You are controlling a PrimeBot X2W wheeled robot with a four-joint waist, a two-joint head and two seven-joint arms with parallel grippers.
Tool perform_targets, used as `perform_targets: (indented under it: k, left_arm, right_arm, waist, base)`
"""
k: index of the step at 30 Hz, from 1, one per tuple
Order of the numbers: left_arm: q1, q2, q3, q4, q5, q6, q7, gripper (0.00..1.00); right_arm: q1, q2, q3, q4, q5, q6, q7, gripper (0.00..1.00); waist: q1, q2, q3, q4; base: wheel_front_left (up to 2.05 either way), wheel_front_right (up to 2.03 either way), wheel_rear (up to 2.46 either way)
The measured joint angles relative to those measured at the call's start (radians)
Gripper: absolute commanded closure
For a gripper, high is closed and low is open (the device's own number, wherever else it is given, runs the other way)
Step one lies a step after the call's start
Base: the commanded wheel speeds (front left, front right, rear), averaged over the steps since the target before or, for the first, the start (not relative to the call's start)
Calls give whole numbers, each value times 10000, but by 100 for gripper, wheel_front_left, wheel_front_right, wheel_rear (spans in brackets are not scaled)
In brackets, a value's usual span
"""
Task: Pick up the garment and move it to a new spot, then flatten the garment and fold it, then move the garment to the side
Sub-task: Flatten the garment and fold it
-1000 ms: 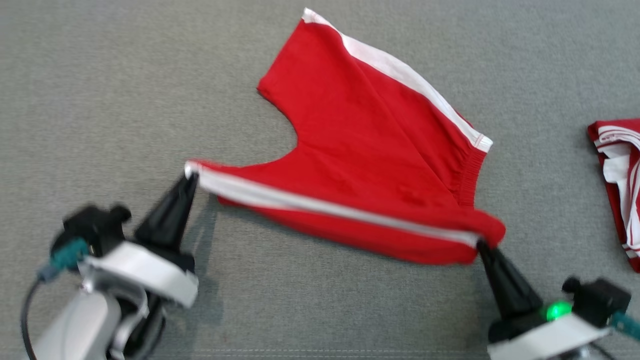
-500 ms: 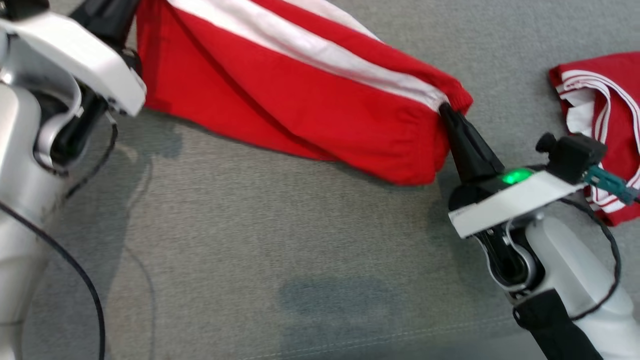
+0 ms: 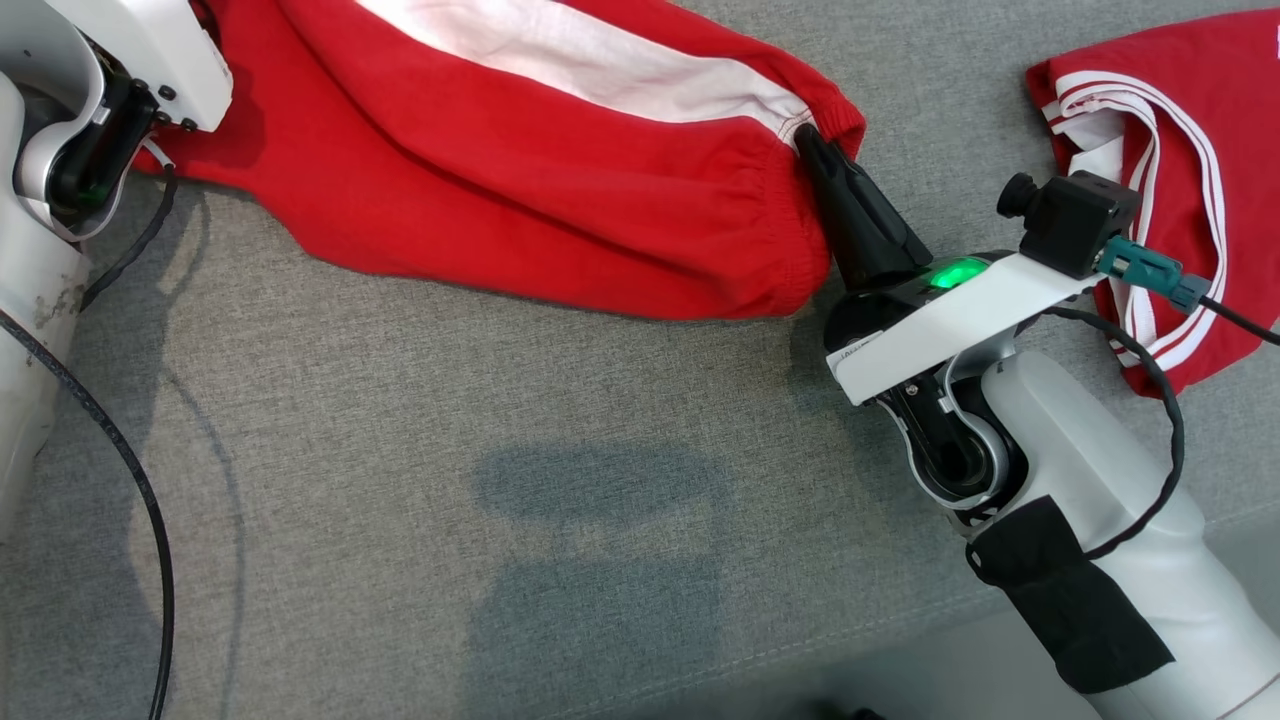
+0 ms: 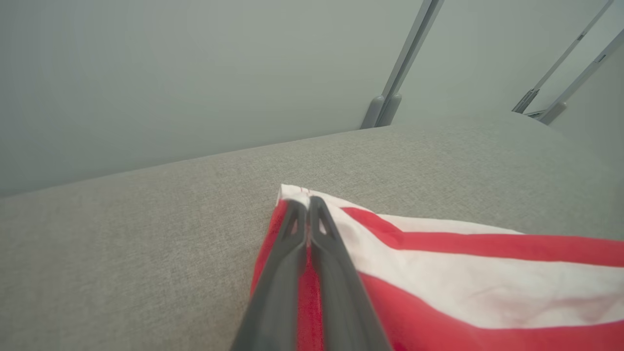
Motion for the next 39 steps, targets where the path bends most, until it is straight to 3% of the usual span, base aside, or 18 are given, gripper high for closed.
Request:
perform_targets:
  k: [1, 6, 11, 14, 18, 29, 34, 39]
  left_arm:
    - [-63, 6, -130, 50, -31, 0, -159, 0]
    - [-232, 284, -867, 84, 29, 0, -811, 0]
    - [-142, 522, -1037, -98, 230, 19, -1542, 0]
    - [420, 593, -951, -757, 219, 374, -1977, 0]
    - [1859, 909, -767, -2188, 157, 1206, -2470, 0]
    - [7004, 1417, -207, -6652, 63, 4385, -3407, 0]
    - [8565, 1475, -61, -7674, 140, 5271, -3511, 0]
    - [9367, 1398, 88, -8080, 127, 5474, -3565, 0]
  right_arm:
    - [1, 0, -2, -25, 13, 0, 0, 0]
    - [181, -56, -167, -443, -36, 0, -2, 0]
    - [1283, -182, -1135, -1062, -798, 0, -12, 0]
    - [2105, -132, -1745, -1419, -1417, 0, -15, 0]
    - [3113, 61, -2638, -2130, -2452, 0, -17, 0]
    - [5705, 560, -4366, -3728, -5655, 0, -31, 0]
    - [6659, 807, -4725, -4368, -6504, 0, -33, 0]
    - [7230, 938, -4777, -4514, -6552, 0, -33, 0]
  waist:
    - [0, 0, 17, 10]
    - [0, 0, -57, 155]
    - [0, 0, -342, 389]
    - [0, 0, -571, 544]
    - [0, 0, -854, 805]
    - [0, 0, -1686, 1555]
    - [0, 0, -2004, 1709]
    - [0, 0, -2349, 1703]
  base:
    - [0, 0, 0]
    - [0, 0, 0]
    - [0, 0, 0]
    - [0, 0, 0]
    - [0, 0, 0]
    - [0, 0, 0]
    - [0, 0, 0]
    - [0, 0, 0]
